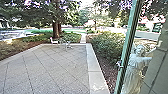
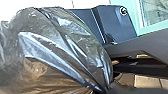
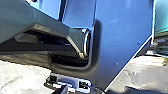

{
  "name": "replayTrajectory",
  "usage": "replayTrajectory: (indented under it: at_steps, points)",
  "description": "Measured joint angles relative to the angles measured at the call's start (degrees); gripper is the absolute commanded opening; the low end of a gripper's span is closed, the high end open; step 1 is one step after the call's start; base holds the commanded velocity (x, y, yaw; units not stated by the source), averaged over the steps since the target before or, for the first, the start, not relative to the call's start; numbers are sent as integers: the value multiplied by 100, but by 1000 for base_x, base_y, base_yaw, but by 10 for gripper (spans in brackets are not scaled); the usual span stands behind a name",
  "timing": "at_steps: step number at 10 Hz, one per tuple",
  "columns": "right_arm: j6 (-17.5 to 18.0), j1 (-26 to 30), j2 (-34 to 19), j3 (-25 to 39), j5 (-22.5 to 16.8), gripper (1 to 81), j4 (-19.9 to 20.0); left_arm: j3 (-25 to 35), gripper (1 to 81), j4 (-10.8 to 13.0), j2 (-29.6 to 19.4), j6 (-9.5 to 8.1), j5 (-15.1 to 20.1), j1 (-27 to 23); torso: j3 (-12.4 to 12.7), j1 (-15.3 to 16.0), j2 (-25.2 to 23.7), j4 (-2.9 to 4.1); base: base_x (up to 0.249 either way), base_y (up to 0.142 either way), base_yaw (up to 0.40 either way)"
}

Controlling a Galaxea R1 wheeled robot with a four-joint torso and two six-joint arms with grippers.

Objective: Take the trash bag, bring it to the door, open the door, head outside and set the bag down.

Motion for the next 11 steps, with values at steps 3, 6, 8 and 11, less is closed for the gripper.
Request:
replayTrajectory:
  at_steps: [3, 6, 8, 11]
  points:
    - [0, 34, 15, 0, 24, 811, 0, 0, 10, 0, -15, 0, -7, -30, -2, 7, 5, 0, 80, 78, 0]
    - [-2, 12, 17, 0, 9, 811, 0, 0, 10, 0, -13, 0, -2, -13, -2, 7, 5, 0, 74, 24, 0]
    - [-2, -13, 4, 0, 2, 811, 0, 0, 10, 0, -4, 0, 6, 6, -2, 0, 2, 0, 71, 0, 0]
    - [-2, 0, 12, 0, 5, 811, 0, 0, 10, 0, -4, 0, -18, -11, 0, -2, 2, 0, 74, 0, 0]
